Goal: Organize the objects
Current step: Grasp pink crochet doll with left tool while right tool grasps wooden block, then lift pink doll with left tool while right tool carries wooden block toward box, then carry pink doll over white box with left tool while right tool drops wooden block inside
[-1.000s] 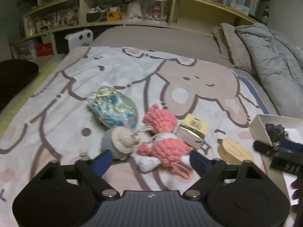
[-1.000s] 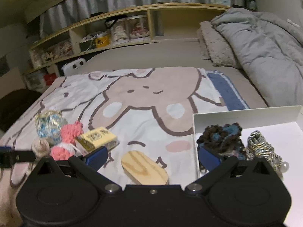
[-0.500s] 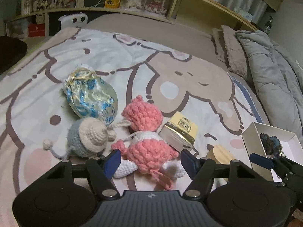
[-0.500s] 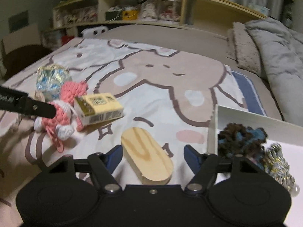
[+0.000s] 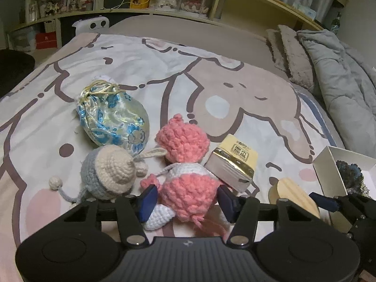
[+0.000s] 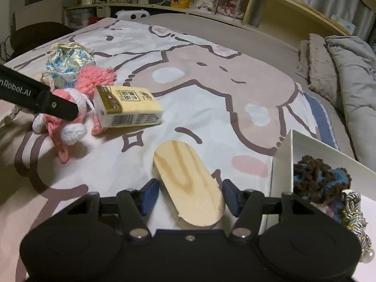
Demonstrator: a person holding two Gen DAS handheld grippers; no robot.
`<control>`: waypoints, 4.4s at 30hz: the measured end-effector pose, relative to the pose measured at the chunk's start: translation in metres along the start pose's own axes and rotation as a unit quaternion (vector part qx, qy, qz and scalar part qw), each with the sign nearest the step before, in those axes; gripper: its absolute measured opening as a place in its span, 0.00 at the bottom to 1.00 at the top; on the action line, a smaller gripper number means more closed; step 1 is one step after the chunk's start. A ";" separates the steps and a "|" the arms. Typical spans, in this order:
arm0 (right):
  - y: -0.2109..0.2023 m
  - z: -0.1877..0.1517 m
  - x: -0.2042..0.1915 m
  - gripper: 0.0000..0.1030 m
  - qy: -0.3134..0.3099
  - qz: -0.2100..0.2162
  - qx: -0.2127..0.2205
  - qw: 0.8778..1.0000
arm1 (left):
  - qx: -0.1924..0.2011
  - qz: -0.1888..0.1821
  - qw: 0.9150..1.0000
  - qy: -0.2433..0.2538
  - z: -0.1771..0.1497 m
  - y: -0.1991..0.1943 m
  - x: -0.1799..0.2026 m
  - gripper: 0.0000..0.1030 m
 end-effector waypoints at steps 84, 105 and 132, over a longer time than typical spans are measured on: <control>-0.060 -0.040 -0.061 0.92 0.302 0.028 -0.131 0.944 | -0.137 0.020 0.990 -0.008 -0.063 -0.029 -0.020 0.34; -0.119 -0.002 0.002 0.92 0.208 0.002 -0.012 0.978 | -0.053 -0.003 0.998 0.030 -0.031 -0.078 0.003 0.30; -0.189 -0.040 0.165 0.92 0.228 -0.078 0.045 0.969 | 0.004 -0.083 0.992 0.094 -0.008 -0.113 0.144 0.30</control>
Point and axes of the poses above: each gripper's, at about its wrist camera, not at the fingertips, and y roughly the way its jaws point, x to its right, z to its top, the point moved 10 cm from there along y, roughly the way its jaws point, and after that the axes turned 10 degrees about -y, right-handed, at the moved point
